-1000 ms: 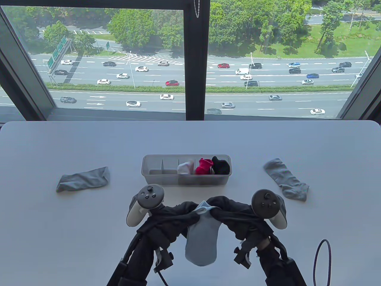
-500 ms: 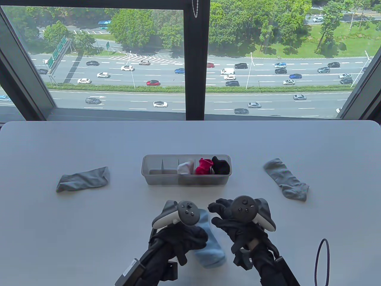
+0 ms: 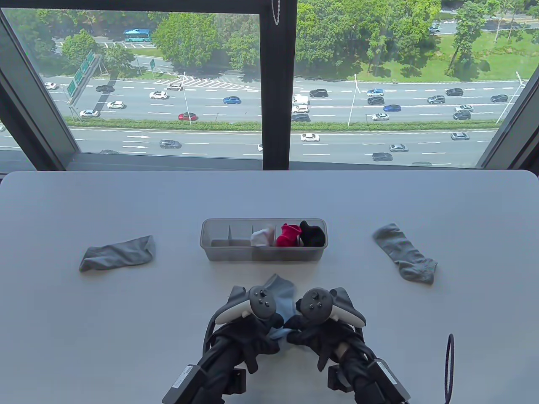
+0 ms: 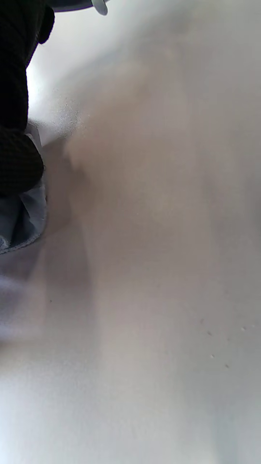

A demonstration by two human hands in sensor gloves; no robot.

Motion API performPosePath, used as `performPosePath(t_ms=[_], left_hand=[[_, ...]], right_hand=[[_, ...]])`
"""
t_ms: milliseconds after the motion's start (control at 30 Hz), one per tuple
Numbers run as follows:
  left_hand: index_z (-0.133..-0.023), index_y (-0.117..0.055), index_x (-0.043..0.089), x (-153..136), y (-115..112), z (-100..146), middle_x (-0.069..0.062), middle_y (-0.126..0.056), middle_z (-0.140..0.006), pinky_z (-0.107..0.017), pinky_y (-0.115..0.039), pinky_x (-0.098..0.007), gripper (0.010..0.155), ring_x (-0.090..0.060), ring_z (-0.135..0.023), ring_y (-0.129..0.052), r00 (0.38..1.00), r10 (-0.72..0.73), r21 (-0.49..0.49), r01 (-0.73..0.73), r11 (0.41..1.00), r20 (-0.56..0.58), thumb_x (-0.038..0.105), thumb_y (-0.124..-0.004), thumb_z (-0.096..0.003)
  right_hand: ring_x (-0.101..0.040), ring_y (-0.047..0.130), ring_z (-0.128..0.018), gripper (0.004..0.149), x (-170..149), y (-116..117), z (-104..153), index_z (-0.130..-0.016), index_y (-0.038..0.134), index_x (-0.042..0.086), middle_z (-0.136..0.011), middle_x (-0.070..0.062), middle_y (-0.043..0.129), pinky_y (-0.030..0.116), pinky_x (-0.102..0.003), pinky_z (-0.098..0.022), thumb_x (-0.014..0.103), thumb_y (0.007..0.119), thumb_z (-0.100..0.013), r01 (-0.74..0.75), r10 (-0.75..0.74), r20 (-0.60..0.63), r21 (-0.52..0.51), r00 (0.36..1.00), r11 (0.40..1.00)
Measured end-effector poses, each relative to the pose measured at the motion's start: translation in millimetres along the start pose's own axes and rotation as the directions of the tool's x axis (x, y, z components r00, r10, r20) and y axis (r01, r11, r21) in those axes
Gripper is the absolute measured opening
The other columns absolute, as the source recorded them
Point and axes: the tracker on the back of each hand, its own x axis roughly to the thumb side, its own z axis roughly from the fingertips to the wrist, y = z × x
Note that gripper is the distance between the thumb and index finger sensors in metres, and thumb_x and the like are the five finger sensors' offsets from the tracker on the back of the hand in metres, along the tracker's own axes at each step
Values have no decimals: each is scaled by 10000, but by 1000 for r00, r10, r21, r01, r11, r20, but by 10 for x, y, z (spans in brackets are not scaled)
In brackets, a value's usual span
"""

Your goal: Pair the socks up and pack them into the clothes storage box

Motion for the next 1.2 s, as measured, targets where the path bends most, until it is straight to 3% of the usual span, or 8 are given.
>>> performPosePath(t_ms=[133,233,300,533,633,733,1000,1200], left_hand=[[-972,-641,168,-1,10,8,-41,-311,-1194,-741,-227,-719,392,-461,-1105,-174,1000,-8,68,9,998,-5,297,-648,-602],[-970,-672,146,-42,6,15,-29,-287,-1195,-736,-195,-719,399,-442,-1102,-113,998,66,47,-67,997,12,308,-595,-613],[-978,-681,126,-65,0,18,-25,-261,-1198,-731,-160,-720,432,-432,-1098,-78,993,120,23,-121,992,18,327,-554,-617],[-1062,-272,207,-10,-53,12,-90,-113,-1189,-709,-98,-733,691,-479,-1053,24,995,100,-24,-99,995,18,437,-684,-557],[-984,-541,183,1,-9,38,-95,-291,-1190,-730,-196,-735,431,-501,-1082,-151,997,73,108,-73,992,5,266,-675,-583],[-972,-660,134,-41,-25,31,-88,-262,-1191,-713,-176,-735,396,-502,-1066,-102,991,130,45,-132,990,41,266,-628,-600],[-1072,-423,206,-69,-56,20,-89,-132,-1185,-678,-76,-734,543,-485,-1028,44,978,199,-26,-198,980,60,364,-630,-595],[-951,-683,88,-33,-52,33,-103,-207,-1185,-691,-131,-739,394,-512,-1042,-31,985,162,38,-164,986,51,257,-575,-612]], right_hand=[[-539,32,-974,467,-37,-28,21,-989,700,163,-1157,-287,147,112,-695,-676,383,619,-586,54,-55,14,18,998,998],[-502,-115,-929,732,-13,36,9,-1121,324,215,-1104,-262,-78,23,-664,-655,374,759,-554,-47,49,-4,218,999,975],[-508,-112,-921,759,39,86,-10,-1096,247,269,-1078,-258,-111,41,-672,-659,338,774,-554,-171,177,-21,173,984,970],[-514,8,-967,387,-9,56,0,-937,680,233,-1146,-255,92,81,-679,-663,371,697,-575,18,-18,-7,-23,1000,1000],[-500,2,-971,401,-30,38,3,-943,710,212,-1152,-247,100,68,-668,-664,379,665,-582,65,-65,3,-10,998,998],[-511,-20,-959,584,-21,55,-1,-1063,464,254,-1138,-267,58,60,-672,-654,337,751,-561,21,-22,10,13,1000,1000],[-492,-67,-945,368,-58,49,-12,-901,747,134,-1140,-243,44,6,-654,-632,328,623,-614,136,-137,16,22,991,990],[-491,-71,-937,375,-30,75,-27,-888,735,92,-1128,-241,37,3,-659,-622,328,588,-637,124,-124,-8,-7,992,992]])
